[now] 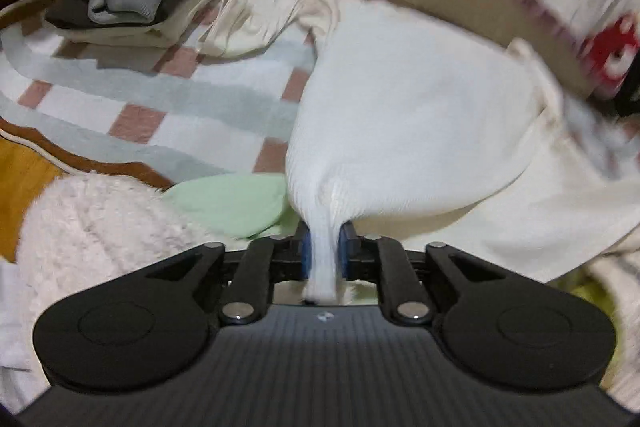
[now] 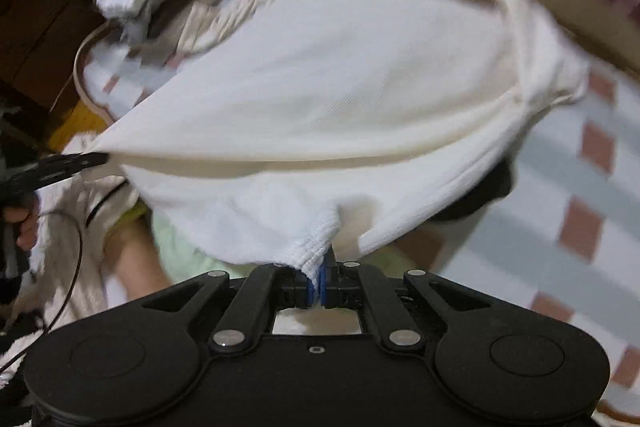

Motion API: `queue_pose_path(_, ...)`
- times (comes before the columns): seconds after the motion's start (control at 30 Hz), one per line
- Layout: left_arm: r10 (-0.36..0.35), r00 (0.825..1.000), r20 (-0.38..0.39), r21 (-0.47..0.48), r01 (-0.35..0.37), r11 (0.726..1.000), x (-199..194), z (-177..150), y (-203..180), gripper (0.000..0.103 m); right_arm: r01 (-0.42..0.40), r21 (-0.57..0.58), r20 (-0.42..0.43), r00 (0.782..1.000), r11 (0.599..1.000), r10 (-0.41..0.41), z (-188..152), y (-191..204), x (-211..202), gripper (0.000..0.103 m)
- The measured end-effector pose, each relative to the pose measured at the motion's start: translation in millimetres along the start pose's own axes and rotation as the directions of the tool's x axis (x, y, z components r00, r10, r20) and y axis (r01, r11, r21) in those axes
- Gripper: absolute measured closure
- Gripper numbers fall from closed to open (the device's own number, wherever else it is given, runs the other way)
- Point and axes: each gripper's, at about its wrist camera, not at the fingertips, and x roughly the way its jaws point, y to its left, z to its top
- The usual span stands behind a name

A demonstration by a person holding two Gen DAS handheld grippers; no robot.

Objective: Fold clothes
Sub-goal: 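Lower the garment onto the rug and open both grippers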

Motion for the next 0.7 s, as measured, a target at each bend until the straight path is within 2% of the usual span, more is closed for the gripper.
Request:
queue_pose_path(0.07,0.001,0.999,0.032,0.06,-0.003,0.998,-13.4,5.6,-10.7,0.084,-0.049,0.032,0.002,0.999,0.998,0.049,3.3,1.1,3.6,0.089)
queue_pose_path(0.13,-0.015,0.998,0.067,0.106,0.007,0.994,-28.9,13.8,-20.3,0.075,-0.098,0.065,0.006,0.995,0.993,0.098,6.5,2.2,7.2,0.086)
queue_pose_path(0.17,-0.032,0.996,0.087,0.116,0.021,0.993,-39.0,19.7,-24.2,0.069,-0.123,0.081,0.01,0.992,0.989,0.122,8.3,2.8,8.5,0.071)
queue_pose_path(0.2,-0.049,0.993,0.107,0.126,0.035,0.991,-49.3,25.6,-28.2,0.067,-0.154,0.093,0.058,0.987,0.984,0.149,13.3,5.1,-0.9,0.059)
queue_pose_path(0.3,-0.087,0.987,0.137,0.137,0.068,0.988,-73.8,48.0,-39.8,0.065,-0.2,0.104,0.179,0.967,0.974,0.18,30.2,14.4,-26.7,0.057)
queue_pose_path(0.4,-0.109,0.982,0.155,0.151,0.085,0.985,-92.9,74.5,-54.6,0.062,-0.21,0.151,0.274,0.948,0.966,0.163,51.2,19.8,-47.9,0.052)
queue_pose_path(0.5,-0.13,0.976,0.173,0.164,0.102,0.981,-112.1,101.1,-69.3,0.061,-0.169,0.234,0.339,0.937,0.958,0.082,73.5,14.4,-64.5,0.051)
queue_pose_path(0.6,-0.144,0.982,0.126,0.201,0.117,0.972,-125.4,139.2,-88.5,0.055,-0.196,0.335,0.396,0.917,0.922,0.051,86.7,-5.0,-78.0,0.046)
queue_pose_path(0.7,-0.115,0.99,0.077,0.246,0.093,0.965,-132.2,172.6,-106.3,0.055,-0.234,0.397,0.459,0.888,0.887,0.029,91.8,-26.5,-73.2,0.043)
